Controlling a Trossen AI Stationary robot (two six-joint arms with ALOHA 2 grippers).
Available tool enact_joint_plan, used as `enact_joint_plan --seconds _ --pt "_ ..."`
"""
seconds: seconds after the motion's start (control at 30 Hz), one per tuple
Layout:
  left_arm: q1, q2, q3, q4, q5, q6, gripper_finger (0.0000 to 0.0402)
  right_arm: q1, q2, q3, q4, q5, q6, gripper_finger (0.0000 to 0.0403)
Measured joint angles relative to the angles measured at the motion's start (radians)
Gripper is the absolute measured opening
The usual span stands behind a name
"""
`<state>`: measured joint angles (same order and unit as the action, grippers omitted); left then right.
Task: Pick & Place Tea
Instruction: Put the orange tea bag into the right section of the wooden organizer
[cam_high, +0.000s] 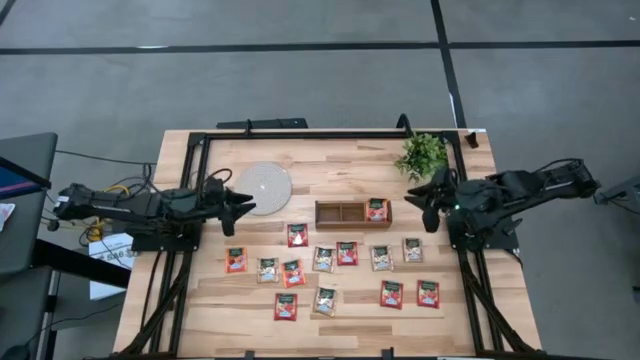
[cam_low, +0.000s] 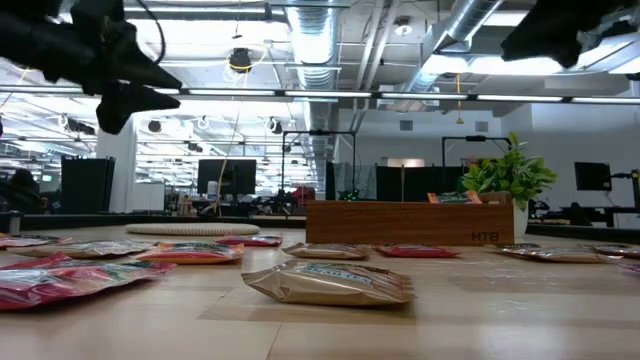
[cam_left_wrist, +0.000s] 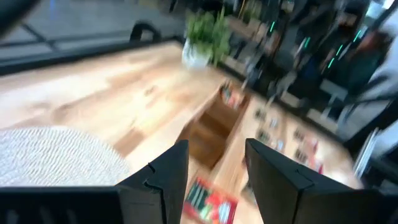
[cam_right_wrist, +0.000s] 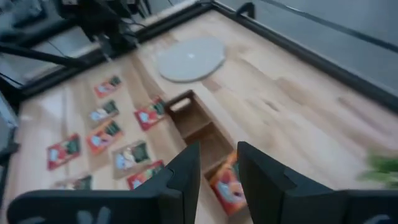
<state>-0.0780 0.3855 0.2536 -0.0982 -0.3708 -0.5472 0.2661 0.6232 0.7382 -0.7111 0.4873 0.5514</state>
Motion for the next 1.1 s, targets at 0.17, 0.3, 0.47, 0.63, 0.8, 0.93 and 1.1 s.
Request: enact_joint_plan --seconds 0.17,0.3,0.47,0.63,0.8,0.93,1.1 --pt "0.000 0.171 0.185 -0.269 0.042 -0.001 0.0151 0.000 -0.067 -0.174 0.242 -0.017 -0.008 0.0098" --pt "0.000 0.292 0.322 -0.453 0.087 0.005 0.0151 0.000 -0.102 -0.272 0.383 -0.017 -0.035 0.0098" --pt "0.000 0.416 0.442 -0.665 0.171 0.007 0.0151 0.000 -0.164 -0.359 0.512 -0.016 -0.087 0.0098" --pt "0.000 0.506 0.475 -0.762 0.234 0.008 0.0151 0.000 -0.283 -0.394 0.539 -0.015 -0.115 0.0098" --pt "0.000 0.581 0.475 -0.783 0.288 0.009 0.0151 0.000 -0.440 -0.435 0.583 -0.014 -0.137 0.0098" --pt "0.000 0.649 0.476 -0.813 0.307 0.009 0.0151 0.000 -0.544 -0.448 0.586 -0.013 -0.165 0.0098" --pt "-0.001 0.748 0.476 -0.892 0.307 0.009 0.0151 0.000 -0.618 -0.450 0.541 -0.013 -0.168 0.0098"
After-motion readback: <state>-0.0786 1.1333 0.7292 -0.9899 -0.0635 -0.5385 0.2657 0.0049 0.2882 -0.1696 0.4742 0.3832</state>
